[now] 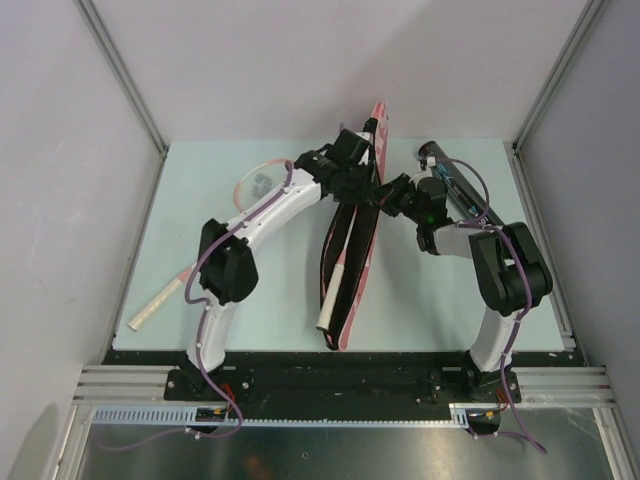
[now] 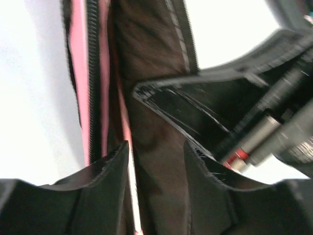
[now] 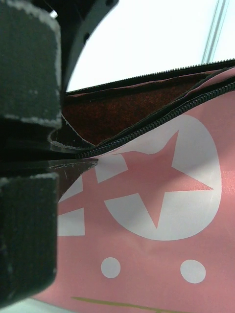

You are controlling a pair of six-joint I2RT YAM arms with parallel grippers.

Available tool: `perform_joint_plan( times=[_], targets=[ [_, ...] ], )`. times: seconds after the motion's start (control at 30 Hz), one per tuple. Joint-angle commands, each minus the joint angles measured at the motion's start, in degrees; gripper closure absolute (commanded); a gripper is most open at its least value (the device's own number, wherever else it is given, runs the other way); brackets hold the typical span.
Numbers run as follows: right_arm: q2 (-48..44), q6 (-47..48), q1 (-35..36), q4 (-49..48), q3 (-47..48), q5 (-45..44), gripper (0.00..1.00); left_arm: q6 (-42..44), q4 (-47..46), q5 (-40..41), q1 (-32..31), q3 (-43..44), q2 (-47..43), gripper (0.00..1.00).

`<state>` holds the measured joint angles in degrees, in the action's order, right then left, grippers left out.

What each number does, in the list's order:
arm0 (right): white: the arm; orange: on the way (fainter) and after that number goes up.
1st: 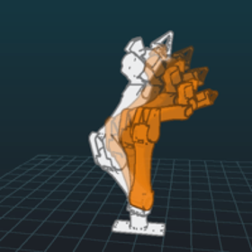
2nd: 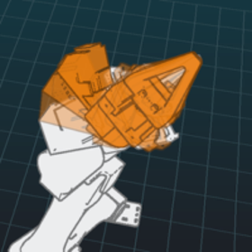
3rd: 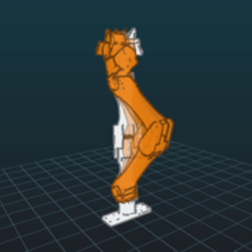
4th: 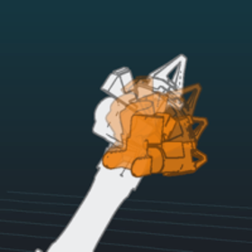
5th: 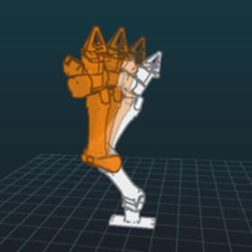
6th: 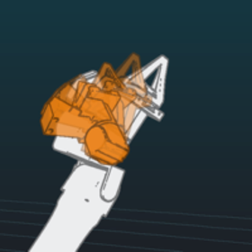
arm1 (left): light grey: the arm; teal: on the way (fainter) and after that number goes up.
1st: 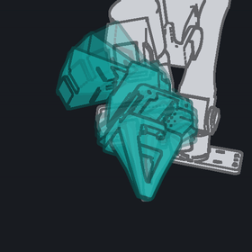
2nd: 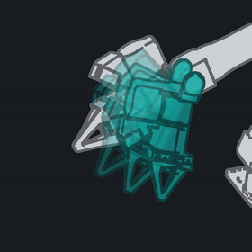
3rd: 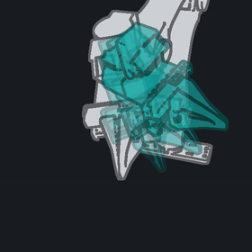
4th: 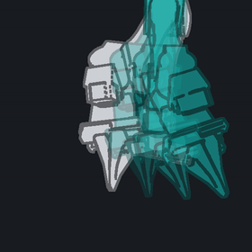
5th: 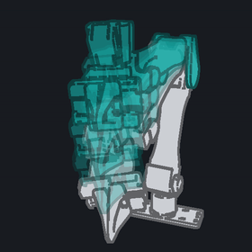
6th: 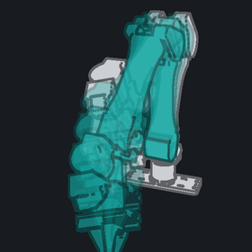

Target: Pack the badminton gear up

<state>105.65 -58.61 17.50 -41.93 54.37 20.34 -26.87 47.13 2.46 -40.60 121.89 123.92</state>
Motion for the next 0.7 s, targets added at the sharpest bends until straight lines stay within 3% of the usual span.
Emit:
perform_joint_plan(
  times=[0.0, 0.13, 0.33, 0.47, 0.67],
  targets=[
    [-1.2, -0.5, -1.0, -2.2, -0.5, 3.1, 1.00, 2.3, -4.3, -9.9, -0.6, -4.0, -11.2, 0.44],
    [-1.3, 0.4, -1.6, -1.4, -0.6, 3.7, 1.00, 7.3, -5.0, -14.6, -0.4, -13.6, -20.2, 0.43],
    [-1.5, 1.4, -1.5, -1.3, -0.5, 3.8, 1.00, 9.4, -6.5, -16.5, -0.8, -33.7, -33.7, 0.49],
    [-1.8, 1.7, -0.9, -1.4, -0.5, 3.3, 1.00, 8.6, -8.1, -15.2, -2.7, -40.8, -35.2, 0.48],
    [-2.8, 2.7, -1.0, 0.1, -0.5, 3.2, 1.00, 7.8, -9.5, -11.3, -7.3, -43.6, -32.4, 0.46]
  ],
)
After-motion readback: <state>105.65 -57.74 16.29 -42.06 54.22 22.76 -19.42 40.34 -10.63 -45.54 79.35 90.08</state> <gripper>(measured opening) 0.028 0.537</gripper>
